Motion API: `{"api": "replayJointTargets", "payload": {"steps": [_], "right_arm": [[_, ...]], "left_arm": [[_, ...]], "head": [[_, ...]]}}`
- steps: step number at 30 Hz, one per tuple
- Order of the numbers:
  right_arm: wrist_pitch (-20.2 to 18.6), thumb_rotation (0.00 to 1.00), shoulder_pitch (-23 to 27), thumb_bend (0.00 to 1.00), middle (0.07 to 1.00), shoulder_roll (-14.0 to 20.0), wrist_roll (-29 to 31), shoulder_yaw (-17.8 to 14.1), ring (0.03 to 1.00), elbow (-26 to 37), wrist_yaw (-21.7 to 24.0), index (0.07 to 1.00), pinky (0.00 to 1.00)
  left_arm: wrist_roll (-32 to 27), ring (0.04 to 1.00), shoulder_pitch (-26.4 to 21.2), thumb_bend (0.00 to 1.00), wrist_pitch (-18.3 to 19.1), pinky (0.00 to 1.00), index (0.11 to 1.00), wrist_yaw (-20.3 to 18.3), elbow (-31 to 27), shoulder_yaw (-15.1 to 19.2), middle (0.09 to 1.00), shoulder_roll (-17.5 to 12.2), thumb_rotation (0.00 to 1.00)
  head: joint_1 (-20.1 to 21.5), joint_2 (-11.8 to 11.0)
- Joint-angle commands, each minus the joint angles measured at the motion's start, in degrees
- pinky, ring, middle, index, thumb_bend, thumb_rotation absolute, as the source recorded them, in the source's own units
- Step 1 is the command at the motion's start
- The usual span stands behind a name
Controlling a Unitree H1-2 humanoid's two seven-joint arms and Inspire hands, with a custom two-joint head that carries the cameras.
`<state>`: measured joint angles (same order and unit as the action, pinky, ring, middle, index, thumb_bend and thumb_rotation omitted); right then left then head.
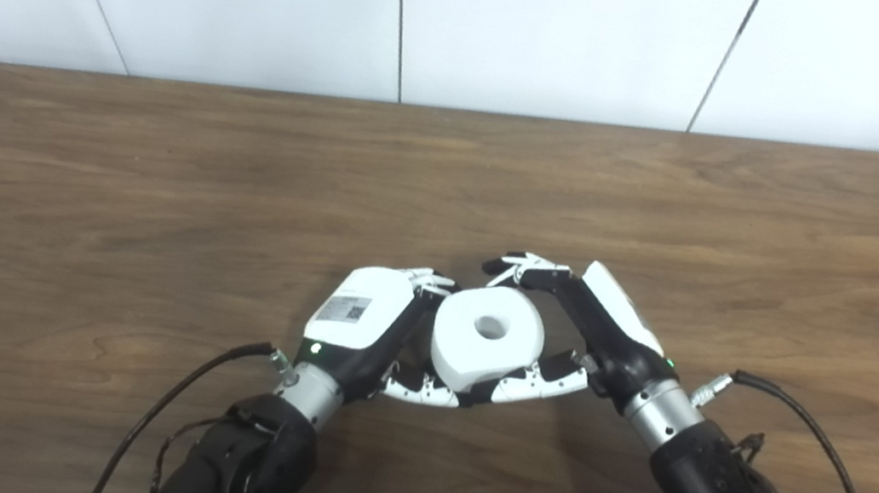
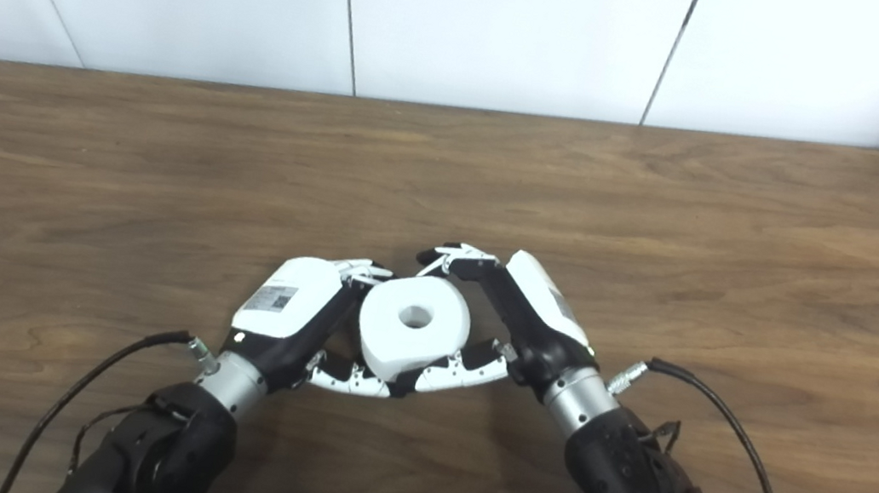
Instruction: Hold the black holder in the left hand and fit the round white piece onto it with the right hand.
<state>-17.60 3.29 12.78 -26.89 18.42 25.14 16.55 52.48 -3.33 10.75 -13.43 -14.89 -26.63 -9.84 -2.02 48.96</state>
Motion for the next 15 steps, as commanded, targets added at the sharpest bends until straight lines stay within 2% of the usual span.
{"api": "replayJointTargets", "payload": {"steps": [1, 15], "right_arm": [[0.7, 0.14, 0.5, 0.52, 0.803, 0.0, -0.6, 0.9, 0.898, 0.2, 0.8, 0.483, 0.82], [-0.2, 0.14, 0.6, 0.53, 0.798, 0.1, -1.2, 1.3, 0.896, -0.1, 1.3, 0.484, 0.83]], "left_arm": [[1.1, 0.874, 0.3, 0.52, 0.6, 0.86, 0.486, -2.6, -0.2, -0.7, 0.808, -0.5, 0.05], [1.0, 0.873, 0.3, 0.52, 0.6, 0.86, 0.486, -2.5, -0.2, -0.7, 0.807, -0.4, 0.05]], "head": [[0.0, 0.2], [0.3, 0.3]]}}
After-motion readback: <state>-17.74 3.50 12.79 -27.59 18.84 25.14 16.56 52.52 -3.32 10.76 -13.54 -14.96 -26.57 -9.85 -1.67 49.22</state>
